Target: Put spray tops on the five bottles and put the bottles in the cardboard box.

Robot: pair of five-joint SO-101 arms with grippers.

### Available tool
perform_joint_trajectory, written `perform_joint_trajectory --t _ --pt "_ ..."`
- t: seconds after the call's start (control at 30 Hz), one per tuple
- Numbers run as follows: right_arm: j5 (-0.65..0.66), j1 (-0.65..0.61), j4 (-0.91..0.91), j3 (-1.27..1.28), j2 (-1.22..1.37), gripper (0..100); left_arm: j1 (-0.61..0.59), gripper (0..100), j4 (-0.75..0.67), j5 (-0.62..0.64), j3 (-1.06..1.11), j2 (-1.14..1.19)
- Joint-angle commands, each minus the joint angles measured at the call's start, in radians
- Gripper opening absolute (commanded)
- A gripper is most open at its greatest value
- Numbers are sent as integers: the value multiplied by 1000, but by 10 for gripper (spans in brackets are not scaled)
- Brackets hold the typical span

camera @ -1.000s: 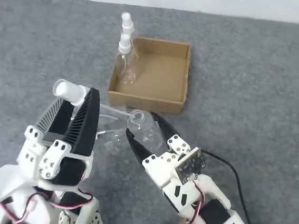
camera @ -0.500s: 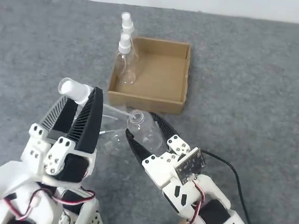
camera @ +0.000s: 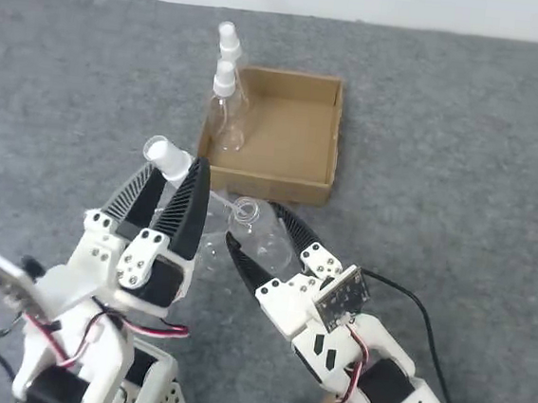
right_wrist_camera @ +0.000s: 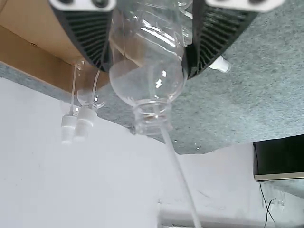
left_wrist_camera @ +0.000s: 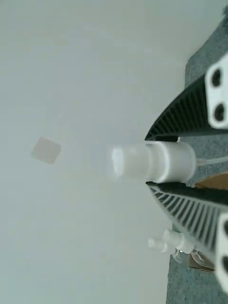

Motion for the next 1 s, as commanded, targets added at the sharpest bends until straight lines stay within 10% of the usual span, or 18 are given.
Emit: perform_joint_trajectory --t 0.0,0.97 --pt "11 -4 7 21 -15 69 3 12 -17 -18 8 -18" --pt "12 -1 7 21 -15 69 153 15 -9 -141 113 -18"
